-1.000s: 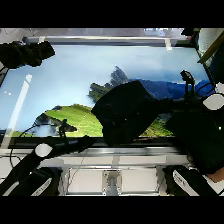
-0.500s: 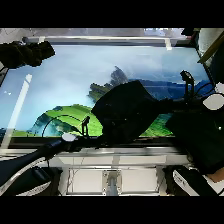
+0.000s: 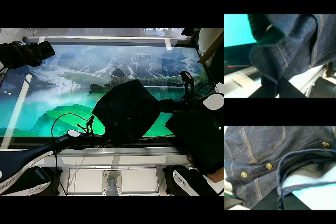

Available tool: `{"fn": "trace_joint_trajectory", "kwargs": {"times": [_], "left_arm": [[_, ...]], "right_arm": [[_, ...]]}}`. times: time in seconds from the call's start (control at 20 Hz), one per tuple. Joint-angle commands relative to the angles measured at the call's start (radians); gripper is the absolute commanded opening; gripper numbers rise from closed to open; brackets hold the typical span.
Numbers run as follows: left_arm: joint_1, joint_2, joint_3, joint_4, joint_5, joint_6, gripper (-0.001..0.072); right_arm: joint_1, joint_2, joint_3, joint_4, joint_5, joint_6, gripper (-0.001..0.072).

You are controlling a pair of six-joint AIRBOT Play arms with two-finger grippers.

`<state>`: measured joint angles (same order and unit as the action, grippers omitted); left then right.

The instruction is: Fold the clothes and pants, and hang the long-sleeved shirts on hangers.

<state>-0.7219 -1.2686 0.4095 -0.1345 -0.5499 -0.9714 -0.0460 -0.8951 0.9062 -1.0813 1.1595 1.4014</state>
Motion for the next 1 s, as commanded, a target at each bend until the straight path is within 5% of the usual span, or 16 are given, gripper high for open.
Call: {"fn": "trace_joint_trajectory", "kwargs": {"times": [0.0, 0.15, 0.3, 0.4, 0.5, 0.6, 0.65, 0.8, 0.95], "left_arm": [[0.026, 0.039, 0.023, -0.061, -0.016, 0.066, 0.0016], [0.173, 0.263, 0.051, -0.058, -0.016, 0.175, 0.0013], [0.365, 0.599, 0.096, 0.115, -0.016, 0.138, 0.0010], [0.484, 0.828, 0.192, 0.340, -0.016, -0.010, 0.0009], [0.581, 0.964, 0.359, 0.681, -0.039, -0.247, 0.0009], [0.649, 0.983, 0.585, 0.986, -0.179, -0.425, 0.0009], [0.669, 0.956, 0.697, 1.043, -0.257, -0.441, 0.0010], [0.683, 0.815, 0.935, 1.053, -0.407, -0.440, 0.0010], [0.680, 0.642, 0.945, 1.047, -0.545, -0.443, 0.0011]], "right_arm": [[0.001, 0.002, 0.025, -0.003, 0.023, -0.005, 0.0023], [0.001, 0.034, 0.131, -0.047, 0.148, -0.005, 0.0023], [0.002, 0.134, 0.255, -0.046, 0.289, -0.005, 0.0022], [0.003, 0.242, 0.324, -0.013, 0.307, 0.004, 0.0021], [0.003, 0.335, 0.396, 0.082, 0.297, 0.006, 0.0020], [0.003, 0.365, 0.479, 0.193, 0.274, 0.027, 0.0020], [0.003, 0.359, 0.529, 0.248, 0.261, 0.027, 0.0020], [0.003, 0.293, 0.638, 0.307, 0.182, -0.013, 0.0020], [0.003, 0.164, 0.661, 0.316, 0.168, -0.033, 0.0020]]}}
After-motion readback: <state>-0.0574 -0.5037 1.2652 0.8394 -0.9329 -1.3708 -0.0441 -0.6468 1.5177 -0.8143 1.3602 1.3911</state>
